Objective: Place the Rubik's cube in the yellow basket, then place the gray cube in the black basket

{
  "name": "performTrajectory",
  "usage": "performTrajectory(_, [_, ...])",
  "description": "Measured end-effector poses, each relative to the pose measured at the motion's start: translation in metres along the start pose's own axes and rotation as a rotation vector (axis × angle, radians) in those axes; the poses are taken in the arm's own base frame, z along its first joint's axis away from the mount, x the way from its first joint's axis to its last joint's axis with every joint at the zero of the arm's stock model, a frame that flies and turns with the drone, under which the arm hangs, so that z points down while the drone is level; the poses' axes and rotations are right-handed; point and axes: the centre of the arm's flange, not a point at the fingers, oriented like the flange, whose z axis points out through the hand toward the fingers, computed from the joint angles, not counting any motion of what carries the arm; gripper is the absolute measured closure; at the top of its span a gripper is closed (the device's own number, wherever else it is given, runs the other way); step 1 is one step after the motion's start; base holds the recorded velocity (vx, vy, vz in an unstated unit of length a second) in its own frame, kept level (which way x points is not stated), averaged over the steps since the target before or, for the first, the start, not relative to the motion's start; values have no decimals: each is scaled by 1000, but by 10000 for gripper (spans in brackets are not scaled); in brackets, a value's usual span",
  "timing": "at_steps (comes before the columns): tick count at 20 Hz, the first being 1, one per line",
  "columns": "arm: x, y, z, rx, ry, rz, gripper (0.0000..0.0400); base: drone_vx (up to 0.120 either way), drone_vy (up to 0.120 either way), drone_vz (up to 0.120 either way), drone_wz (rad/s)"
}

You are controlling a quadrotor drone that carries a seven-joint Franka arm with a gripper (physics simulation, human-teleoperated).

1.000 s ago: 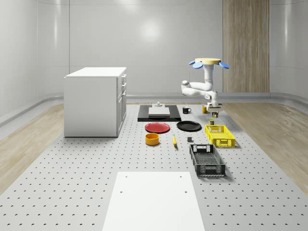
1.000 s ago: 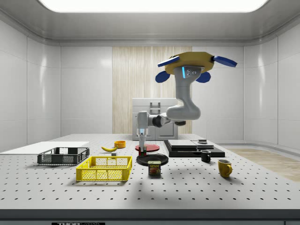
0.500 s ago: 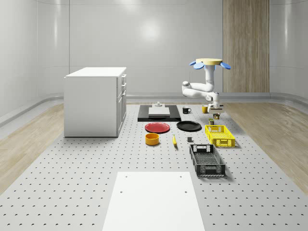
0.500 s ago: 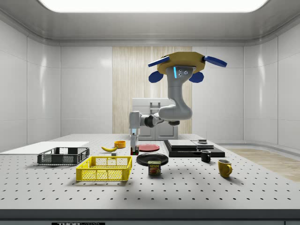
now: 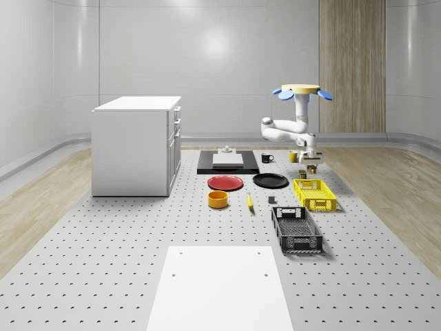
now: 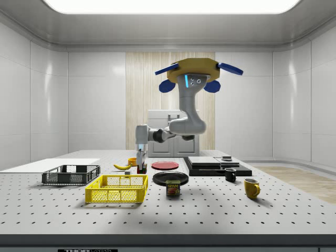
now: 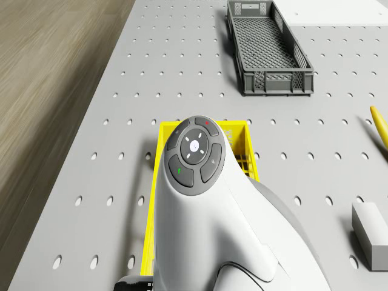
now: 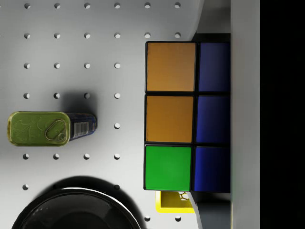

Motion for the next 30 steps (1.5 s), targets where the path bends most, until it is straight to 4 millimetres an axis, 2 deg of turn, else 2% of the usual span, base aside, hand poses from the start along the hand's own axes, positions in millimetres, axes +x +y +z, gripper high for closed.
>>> performTrajectory(6, [0, 0, 0, 0, 0, 0, 105, 120, 0, 0, 0])
performTrajectory(8, [0, 0, 0, 0, 0, 0, 105, 100, 0, -100, 0])
performTrajectory(12, [0, 0, 0, 0, 0, 0, 105, 0, 0, -120, 0])
performTrajectory(17, [0, 0, 0, 0, 0, 0, 105, 8, -104, -120, 0])
performTrajectory(23, [0, 0, 0, 0, 0, 0, 105, 113, 0, 0, 0])
performTrajectory(30, [0, 0, 22, 0, 0, 0, 106, 0, 0, 0, 0])
